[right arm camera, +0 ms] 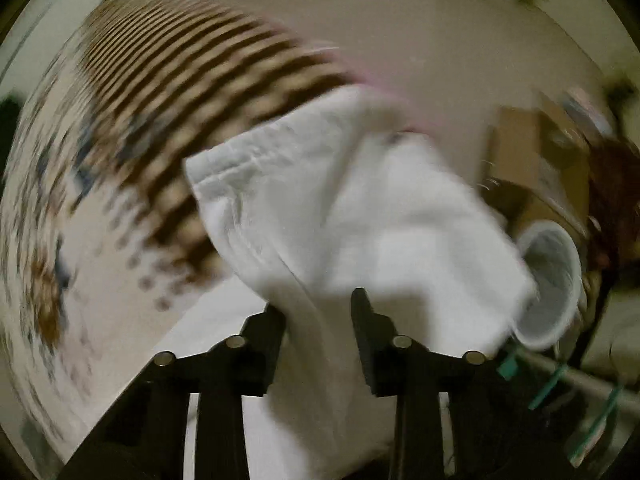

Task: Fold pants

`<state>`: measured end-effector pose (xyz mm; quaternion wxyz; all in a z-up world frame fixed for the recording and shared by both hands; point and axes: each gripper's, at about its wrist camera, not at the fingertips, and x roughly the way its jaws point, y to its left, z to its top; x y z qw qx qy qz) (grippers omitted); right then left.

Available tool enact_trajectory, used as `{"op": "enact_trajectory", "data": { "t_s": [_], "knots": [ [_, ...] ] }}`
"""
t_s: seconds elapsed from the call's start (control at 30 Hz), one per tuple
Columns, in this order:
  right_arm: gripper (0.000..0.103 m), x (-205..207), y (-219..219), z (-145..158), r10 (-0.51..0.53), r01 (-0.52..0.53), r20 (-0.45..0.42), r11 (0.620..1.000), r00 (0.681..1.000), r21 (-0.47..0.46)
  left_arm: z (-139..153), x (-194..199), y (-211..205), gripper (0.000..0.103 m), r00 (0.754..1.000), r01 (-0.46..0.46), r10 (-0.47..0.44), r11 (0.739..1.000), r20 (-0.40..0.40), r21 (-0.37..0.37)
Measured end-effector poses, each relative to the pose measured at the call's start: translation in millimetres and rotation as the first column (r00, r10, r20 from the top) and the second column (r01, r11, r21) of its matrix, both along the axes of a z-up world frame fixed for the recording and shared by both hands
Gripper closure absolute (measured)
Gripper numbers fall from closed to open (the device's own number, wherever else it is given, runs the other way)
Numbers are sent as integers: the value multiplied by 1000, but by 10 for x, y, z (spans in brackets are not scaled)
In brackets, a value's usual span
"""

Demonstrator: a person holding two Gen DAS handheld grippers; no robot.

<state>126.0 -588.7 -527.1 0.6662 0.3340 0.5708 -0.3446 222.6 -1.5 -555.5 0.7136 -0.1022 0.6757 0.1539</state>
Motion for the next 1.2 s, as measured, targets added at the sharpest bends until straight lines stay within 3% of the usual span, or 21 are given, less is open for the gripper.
{"op": "enact_trajectory", "data": {
  "t_s": [0.07, 0.17, 0.23, 0.3, 0.37, 0.4, 0.43, 0.67, 0.87, 0.9, 0.93, 1.0, 1.2],
  "knots": [
    [83, -336, -179, -11, -85, 85, -20, 996, 996, -10, 10, -21, -132, 18, 1000, 13, -13, 1000, -6, -8],
    [78, -725, -445, -192, -220, 207, 57, 963, 974, 171, -17, -42, -234, 18, 999, 33, -34, 999, -19, -26],
    [53, -830, -567, -245, -267, 236, 113, 944, 957, 229, -19, -45, -326, 18, 998, 56, -57, 998, -23, -22],
    [50, -862, -649, -262, -297, 248, 176, 935, 939, 255, -18, -63, -485, 18, 996, 80, -81, 996, -28, -24],
    [54, -854, -691, -358, -331, 270, 189, 918, 924, 290, -27, -69, -565, 18, 995, 98, -99, 995, -34, -27],
    [85, -861, -701, -378, -346, 283, 201, 915, 916, 288, -28, -83, -627, 18, 993, 111, -112, 993, -37, -28],
    [90, -831, -656, -374, -338, 284, 190, 922, 922, 262, -24, -82, -655, 18, 992, 118, -119, 993, -38, -28],
    [92, -1078, -475, -53, -296, 258, 204, 947, 933, 193, -38, -131, -789, 18, 983, 171, -173, 985, -56, -32],
    [91, -1366, -528, -271, -308, 280, 108, 935, 945, 218, -133, -238, -773, 18, 979, 185, -189, 982, -81, -49],
    [85, -1383, -535, -338, -303, 277, 85, 932, 949, 234, -139, -264, -800, 18, 977, 194, -198, 980, -85, -51],
    [67, -1414, -559, -395, -306, 284, 58, 927, 950, 245, -116, -256, -755, 18, 974, 204, -209, 977, -89, -57],
    [46, -1456, -608, -401, -290, 281, 10, 933, 957, 224, -61, -273, -825, 18, 968, 229, -235, 971, -85, -72],
    [39, -1241, -657, 204, -113, 112, 52, 994, 992, 22, 96, -199, -1379, 18, 927, 368, -372, 926, -43, -80]
  ]
}}
